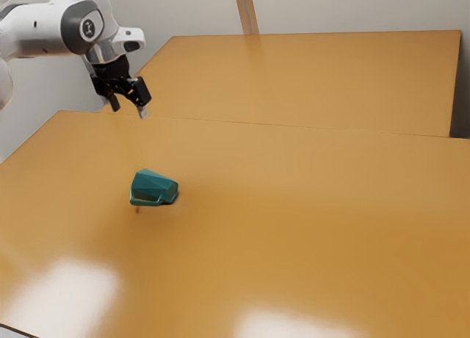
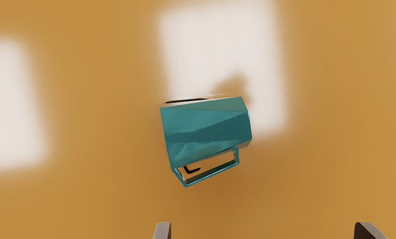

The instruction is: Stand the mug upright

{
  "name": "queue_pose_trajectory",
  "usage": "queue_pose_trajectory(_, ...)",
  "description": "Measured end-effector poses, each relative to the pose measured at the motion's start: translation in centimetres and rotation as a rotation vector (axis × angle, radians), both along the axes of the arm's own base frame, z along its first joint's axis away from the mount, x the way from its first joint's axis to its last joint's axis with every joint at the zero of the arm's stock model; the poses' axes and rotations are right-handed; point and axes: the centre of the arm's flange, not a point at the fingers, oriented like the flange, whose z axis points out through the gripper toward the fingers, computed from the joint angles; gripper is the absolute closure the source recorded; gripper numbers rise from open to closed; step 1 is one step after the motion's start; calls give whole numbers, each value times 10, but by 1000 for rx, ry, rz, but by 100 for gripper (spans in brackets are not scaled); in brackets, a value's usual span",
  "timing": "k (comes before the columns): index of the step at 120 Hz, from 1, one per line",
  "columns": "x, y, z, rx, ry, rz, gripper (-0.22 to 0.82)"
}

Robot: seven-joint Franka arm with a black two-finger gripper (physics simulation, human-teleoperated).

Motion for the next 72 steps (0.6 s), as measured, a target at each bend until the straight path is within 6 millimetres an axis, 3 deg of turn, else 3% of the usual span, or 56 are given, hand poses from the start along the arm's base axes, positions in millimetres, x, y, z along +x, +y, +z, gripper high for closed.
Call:
queue_pose_trajectory(18, -1, 0, 0, -27, -13, 21, 0)
queue_pose_trajectory(40, -18, 20, -32, -123, -41, 130, 0)
queue_pose_trajectory(53, -29, 44, -60, -184, -66, 240, 0)
queue_pose_trajectory(72, -50, 85, -80, -292, -169, 414, 0)
